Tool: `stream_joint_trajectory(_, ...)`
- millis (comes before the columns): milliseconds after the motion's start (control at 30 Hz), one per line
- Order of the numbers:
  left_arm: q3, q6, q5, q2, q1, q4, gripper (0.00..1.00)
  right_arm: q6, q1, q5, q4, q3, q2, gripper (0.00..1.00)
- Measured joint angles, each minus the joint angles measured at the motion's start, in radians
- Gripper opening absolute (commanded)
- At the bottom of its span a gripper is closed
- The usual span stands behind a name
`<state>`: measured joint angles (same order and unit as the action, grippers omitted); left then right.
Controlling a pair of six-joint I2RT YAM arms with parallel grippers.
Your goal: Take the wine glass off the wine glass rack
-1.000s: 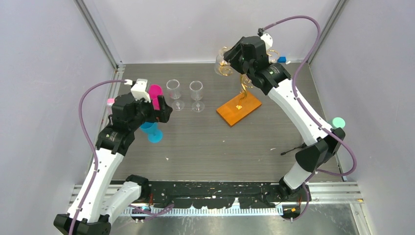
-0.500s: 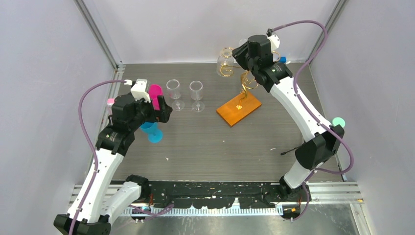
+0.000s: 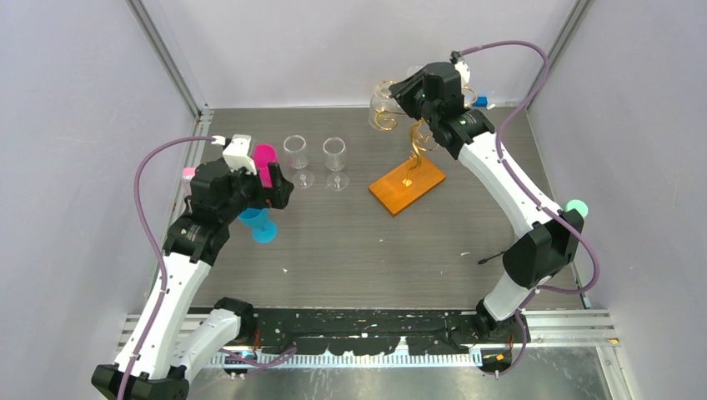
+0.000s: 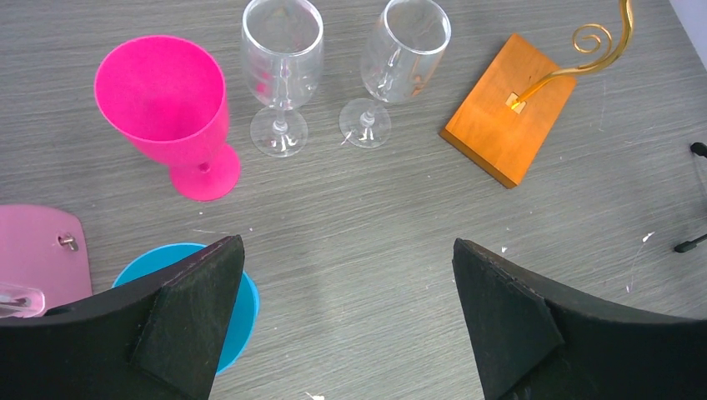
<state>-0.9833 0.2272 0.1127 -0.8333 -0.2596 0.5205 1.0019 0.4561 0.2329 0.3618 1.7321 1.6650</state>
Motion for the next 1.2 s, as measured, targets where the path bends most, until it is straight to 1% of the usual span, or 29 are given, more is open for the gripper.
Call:
stream_joint_trajectory(167,0.000,0.000,0.000,0.000,0.000,0.000,0.99,-0.005,0.000,-0.009,-0.016,-0.002,0.000,0.16)
stream_joint_trajectory(233,0.000,0.000,0.000,0.000,0.000,0.000,0.99,-0.005,0.000,-0.010,-0.023,-0.005,0.000,0.09)
stream_joint_trajectory(367,0.000,0.000,0.000,0.000,0.000,0.000,0.99,-0.005,0.000,-0.010,-0.051,-0.010,-0.005,0.01)
stream_joint_trajectory(600,0.000,0.000,0.000,0.000,0.000,0.000,0.99,-0.005,0.000,-0.015,-0.071,-0.035,-0.029,0.00)
stream_joint_trajectory(900,0.000,0.000,-0.003,0.000,0.000,0.000,0.99,0.024,-0.007,-0.050,-0.198,-0.130,-0.056,0.00)
stream_joint_trajectory(1200,0.000,0.000,-0.007,0.000,0.000,0.000,0.99,0.051,-0.015,-0.090,-0.291,-0.172,-0.056,0.00)
